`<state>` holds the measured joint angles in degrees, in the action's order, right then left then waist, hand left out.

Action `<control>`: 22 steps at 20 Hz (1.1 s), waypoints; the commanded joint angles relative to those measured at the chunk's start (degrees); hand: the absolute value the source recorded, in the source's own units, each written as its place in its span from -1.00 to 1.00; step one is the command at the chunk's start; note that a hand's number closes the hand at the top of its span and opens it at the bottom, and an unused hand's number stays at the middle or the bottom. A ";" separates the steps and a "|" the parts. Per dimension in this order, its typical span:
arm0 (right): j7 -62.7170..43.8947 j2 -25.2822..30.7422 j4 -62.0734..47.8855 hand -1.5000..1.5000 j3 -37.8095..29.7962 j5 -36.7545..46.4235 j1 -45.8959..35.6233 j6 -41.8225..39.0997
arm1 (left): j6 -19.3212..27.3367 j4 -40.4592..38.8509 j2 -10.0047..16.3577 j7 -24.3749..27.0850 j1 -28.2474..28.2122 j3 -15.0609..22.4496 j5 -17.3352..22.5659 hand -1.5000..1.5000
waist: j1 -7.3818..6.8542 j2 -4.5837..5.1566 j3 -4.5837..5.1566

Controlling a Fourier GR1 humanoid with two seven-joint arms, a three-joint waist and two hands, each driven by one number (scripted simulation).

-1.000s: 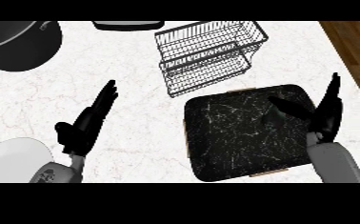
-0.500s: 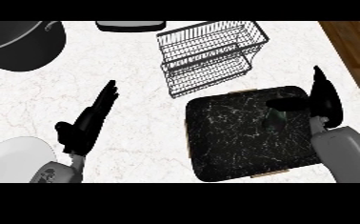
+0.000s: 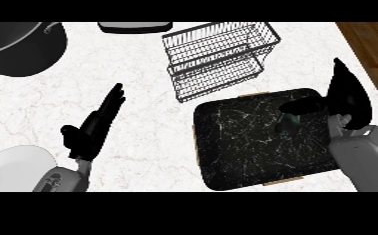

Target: Pick the eggplant from the tray and place it in the tiered basket

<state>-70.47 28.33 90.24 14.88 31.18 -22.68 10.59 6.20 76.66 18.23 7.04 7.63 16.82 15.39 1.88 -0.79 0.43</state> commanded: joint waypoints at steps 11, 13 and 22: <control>-14.75 -12.82 1.75 -1.00 -3.34 9.98 4.31 -5.29 | -2.63 -1.28 -0.12 0.96 1.66 -1.63 -0.14 0.00 | -1.42 0.63 -0.34; -14.75 -11.68 0.75 -1.00 -6.93 10.35 4.30 -6.96 | -1.83 -3.01 -1.53 2.78 0.41 -0.72 -1.21 0.00 | -1.27 0.73 -0.30; -12.80 -19.83 1.80 -1.00 -10.48 15.62 8.99 -7.58 | -3.05 -3.13 -1.30 1.51 1.62 -2.14 -1.19 0.00 | -1.43 0.79 -0.35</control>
<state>-70.89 11.08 91.60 5.68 45.30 -13.21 4.18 4.71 75.85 16.48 7.72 8.27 15.98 13.91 0.42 -0.17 0.08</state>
